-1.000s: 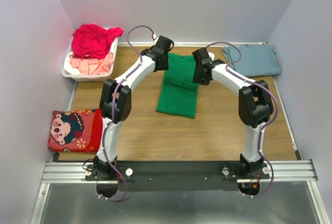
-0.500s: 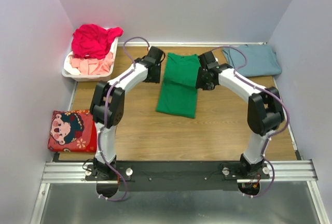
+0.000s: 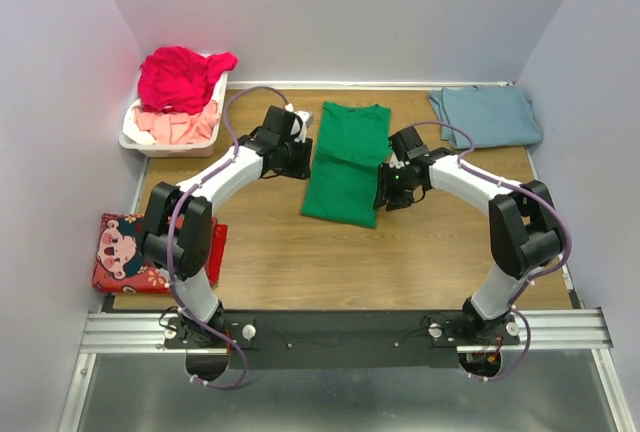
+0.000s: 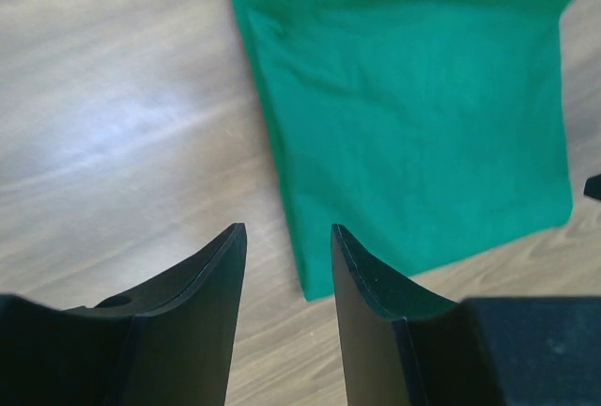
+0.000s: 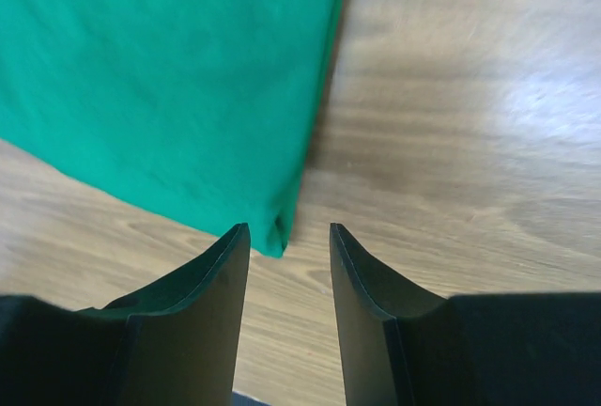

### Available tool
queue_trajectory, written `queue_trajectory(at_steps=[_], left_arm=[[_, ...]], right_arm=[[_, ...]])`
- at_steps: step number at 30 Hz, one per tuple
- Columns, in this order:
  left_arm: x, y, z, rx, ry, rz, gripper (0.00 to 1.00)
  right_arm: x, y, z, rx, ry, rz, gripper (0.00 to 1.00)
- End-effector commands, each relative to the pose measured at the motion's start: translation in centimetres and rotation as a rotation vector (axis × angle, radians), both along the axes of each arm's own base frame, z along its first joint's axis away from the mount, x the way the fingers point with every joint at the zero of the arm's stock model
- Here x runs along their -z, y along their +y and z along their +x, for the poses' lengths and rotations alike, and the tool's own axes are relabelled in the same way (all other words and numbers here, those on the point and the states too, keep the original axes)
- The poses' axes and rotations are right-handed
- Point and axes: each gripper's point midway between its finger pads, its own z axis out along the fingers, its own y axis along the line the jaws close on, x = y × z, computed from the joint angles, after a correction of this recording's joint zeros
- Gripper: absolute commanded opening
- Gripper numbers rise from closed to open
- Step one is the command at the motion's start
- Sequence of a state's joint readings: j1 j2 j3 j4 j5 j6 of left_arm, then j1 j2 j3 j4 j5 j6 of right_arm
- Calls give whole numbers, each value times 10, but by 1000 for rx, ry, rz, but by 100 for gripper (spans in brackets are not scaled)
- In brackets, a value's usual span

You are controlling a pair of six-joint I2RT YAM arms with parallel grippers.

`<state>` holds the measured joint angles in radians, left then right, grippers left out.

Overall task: Fold and stack the t-shirts
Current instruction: Fold the tshirt

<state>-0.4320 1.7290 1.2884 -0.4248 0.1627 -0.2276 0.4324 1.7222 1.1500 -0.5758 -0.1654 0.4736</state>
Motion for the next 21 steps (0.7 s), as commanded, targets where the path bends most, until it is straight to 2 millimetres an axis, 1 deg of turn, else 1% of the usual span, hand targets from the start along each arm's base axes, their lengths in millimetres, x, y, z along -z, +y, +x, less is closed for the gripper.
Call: queue_trajectory(at_steps=[1,4,5,13,16,17,21], left_arm=[[19,-13,-22,113,82,-72,50],[24,-17,-33,137,120,-97,50],[28,-16,-37,141,133,-99,50],[41,-14,-55,157,197,-106,50],[47,-14,-62,162,224,-113,50],[51,-14,-65,163,236,-113,50],[58,-15,-69,170,265,-120,50]], right_arm=[[1,12,-19,-79,20,87,48],[1,16,-22,-87,22,119,48],[4,16,-24,-90,28,124,48],[9,18,-34,-93,42,153,47],[12,17,-36,-92,47,155,47],[12,18,-34,-92,40,158,46],[16,18,-32,-85,36,153,44]])
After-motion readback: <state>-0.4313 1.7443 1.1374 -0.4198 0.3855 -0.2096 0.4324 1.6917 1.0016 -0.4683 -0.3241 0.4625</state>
